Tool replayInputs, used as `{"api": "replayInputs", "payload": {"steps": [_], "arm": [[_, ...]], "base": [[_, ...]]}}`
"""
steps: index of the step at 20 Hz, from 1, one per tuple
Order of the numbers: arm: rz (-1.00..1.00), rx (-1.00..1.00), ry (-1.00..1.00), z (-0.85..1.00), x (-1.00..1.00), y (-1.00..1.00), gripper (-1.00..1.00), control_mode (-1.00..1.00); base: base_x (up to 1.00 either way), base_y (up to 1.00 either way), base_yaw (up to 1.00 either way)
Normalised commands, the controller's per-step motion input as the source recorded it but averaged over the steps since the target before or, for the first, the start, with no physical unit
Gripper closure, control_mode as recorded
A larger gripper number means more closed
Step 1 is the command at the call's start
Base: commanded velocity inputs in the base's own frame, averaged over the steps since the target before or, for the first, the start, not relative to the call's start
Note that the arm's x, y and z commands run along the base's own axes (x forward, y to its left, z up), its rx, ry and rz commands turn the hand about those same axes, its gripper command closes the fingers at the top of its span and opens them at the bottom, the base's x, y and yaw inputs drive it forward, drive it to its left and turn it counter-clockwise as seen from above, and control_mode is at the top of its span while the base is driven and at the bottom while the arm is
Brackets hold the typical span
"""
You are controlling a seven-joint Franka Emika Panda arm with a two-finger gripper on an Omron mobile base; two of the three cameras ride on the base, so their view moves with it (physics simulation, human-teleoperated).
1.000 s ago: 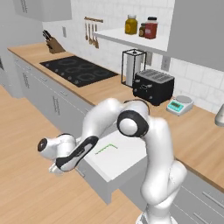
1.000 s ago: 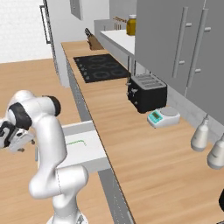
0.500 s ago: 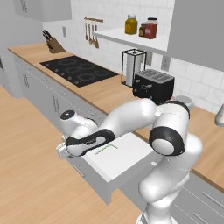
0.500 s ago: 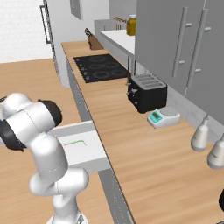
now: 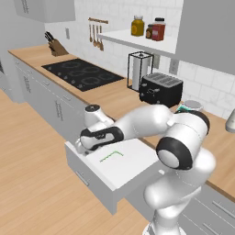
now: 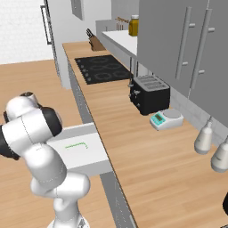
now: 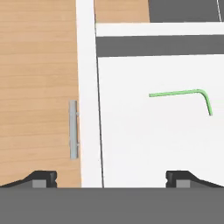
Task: Take a straw from the drawer in front and place it inside the glass cup on the dining counter.
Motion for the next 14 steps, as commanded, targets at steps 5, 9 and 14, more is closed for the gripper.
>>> {"api": "replayInputs", "payload": {"steps": [5, 9, 14], "arm": [[0.00, -0.06, 0.06, -0.10, 0.64, -0.21, -1.00, -1.00], [0.00, -0.04, 0.07, -0.35, 0.21, -0.22, -1.00, -1.00], [0.00, -0.01, 0.03, -0.65, 0.00, -0.23, -1.00, -1.00]], "base": [[0.00, 0.00, 0.00], [0.00, 0.00, 0.00], [0.00, 0.00, 0.00]]}}
